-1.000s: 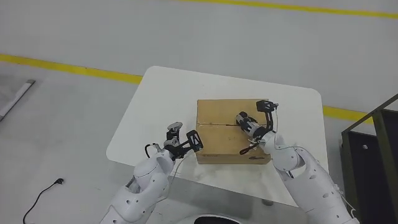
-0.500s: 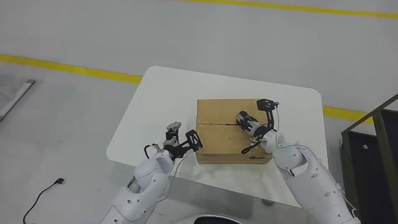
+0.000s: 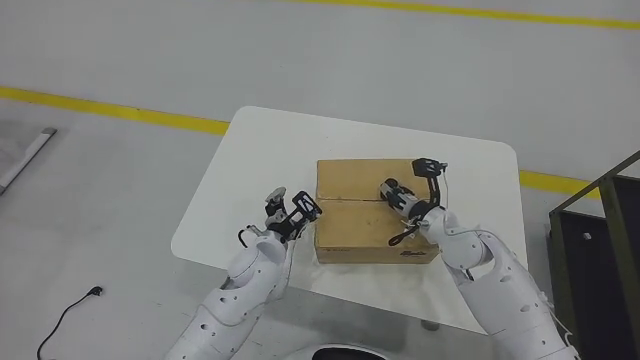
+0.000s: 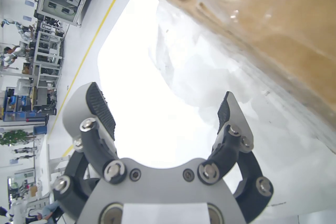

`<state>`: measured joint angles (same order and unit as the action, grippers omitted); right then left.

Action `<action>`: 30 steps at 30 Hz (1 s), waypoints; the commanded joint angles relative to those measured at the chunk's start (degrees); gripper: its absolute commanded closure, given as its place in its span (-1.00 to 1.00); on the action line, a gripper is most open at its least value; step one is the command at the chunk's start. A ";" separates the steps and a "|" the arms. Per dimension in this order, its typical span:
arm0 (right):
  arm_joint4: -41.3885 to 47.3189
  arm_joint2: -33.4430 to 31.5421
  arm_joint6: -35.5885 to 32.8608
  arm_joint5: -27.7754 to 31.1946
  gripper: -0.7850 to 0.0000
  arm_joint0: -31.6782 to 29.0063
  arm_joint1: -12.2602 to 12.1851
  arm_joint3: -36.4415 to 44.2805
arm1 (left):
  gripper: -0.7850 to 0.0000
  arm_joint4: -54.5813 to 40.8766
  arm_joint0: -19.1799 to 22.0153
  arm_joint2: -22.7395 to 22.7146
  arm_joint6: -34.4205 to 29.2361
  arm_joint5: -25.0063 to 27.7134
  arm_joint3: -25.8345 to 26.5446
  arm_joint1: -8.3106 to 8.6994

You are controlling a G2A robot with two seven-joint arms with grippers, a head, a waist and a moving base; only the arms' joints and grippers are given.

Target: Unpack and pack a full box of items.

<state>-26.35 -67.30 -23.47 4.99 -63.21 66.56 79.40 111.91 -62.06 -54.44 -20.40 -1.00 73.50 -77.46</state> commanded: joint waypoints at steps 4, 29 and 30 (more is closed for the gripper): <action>-0.07 0.00 -0.61 0.31 1.00 0.19 0.11 -0.19 | -1.00 0.43 1.51 -0.11 0.57 -5.07 -2.05 -0.76; -0.63 -0.78 -1.45 -0.41 1.00 -0.38 0.48 -0.17 | -1.00 3.99 5.74 -0.91 2.57 -16.08 -2.42 -3.55; -0.62 -0.86 -1.44 -0.41 1.00 -0.39 0.49 -0.19 | -1.00 3.74 5.90 -0.91 2.75 -15.84 -2.12 -3.67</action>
<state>-26.98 -68.08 -24.93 4.61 -63.59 67.04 79.23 115.80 -56.32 -55.35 -17.83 -17.06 71.11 -81.01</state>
